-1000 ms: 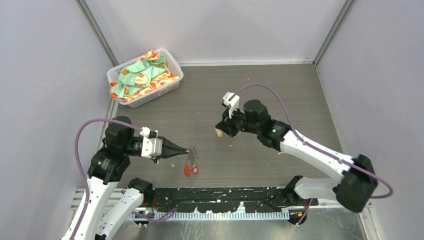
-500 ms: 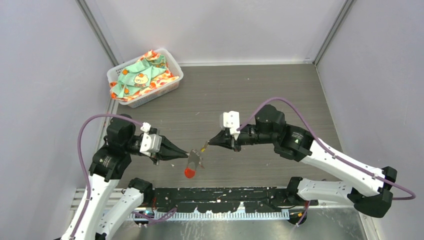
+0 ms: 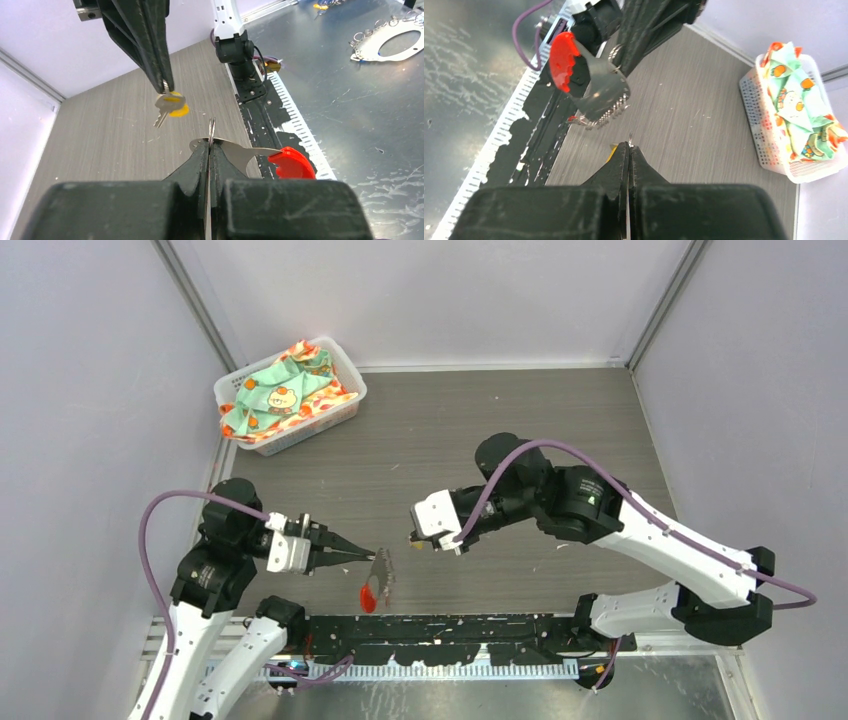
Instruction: Put the keys on the keyring
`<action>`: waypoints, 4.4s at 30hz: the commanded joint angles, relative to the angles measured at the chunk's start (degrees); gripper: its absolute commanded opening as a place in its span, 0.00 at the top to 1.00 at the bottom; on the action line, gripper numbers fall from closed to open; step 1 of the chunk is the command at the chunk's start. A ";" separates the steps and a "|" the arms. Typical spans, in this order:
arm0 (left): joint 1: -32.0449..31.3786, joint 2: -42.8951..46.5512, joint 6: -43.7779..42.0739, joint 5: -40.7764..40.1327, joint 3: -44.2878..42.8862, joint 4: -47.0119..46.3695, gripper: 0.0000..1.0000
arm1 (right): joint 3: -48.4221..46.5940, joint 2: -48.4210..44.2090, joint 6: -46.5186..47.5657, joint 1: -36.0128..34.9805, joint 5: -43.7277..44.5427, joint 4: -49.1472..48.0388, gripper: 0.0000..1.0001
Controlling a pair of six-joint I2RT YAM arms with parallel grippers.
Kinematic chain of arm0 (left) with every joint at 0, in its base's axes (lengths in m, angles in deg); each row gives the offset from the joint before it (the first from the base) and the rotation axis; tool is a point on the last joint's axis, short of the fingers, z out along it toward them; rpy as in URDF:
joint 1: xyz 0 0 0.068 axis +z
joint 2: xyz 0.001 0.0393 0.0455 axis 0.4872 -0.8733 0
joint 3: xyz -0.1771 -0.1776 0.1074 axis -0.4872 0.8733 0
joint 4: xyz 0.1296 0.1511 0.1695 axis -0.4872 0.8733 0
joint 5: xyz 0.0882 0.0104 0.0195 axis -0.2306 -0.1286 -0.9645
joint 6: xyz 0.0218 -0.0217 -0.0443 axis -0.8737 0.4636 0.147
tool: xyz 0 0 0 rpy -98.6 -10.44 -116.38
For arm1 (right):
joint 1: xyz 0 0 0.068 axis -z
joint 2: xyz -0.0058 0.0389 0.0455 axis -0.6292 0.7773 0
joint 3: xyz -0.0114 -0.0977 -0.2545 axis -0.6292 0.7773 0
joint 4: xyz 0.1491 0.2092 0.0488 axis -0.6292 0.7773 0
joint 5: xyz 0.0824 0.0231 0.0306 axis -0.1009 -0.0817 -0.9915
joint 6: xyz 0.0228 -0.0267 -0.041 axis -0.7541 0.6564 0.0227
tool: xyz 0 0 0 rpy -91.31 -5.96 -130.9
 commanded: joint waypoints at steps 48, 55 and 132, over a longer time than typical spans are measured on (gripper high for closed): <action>-10.29 -9.57 -10.25 -5.50 -4.87 8.31 1.00 | -10.22 8.37 16.95 -12.77 15.74 13.30 0.99; -10.67 -9.29 -11.15 -6.17 -4.74 9.31 1.00 | -10.52 8.98 16.96 -12.90 16.81 12.96 0.99; -11.02 -6.69 -6.55 -12.02 -3.51 6.53 1.00 | -12.99 11.91 13.75 -15.34 23.83 13.73 0.99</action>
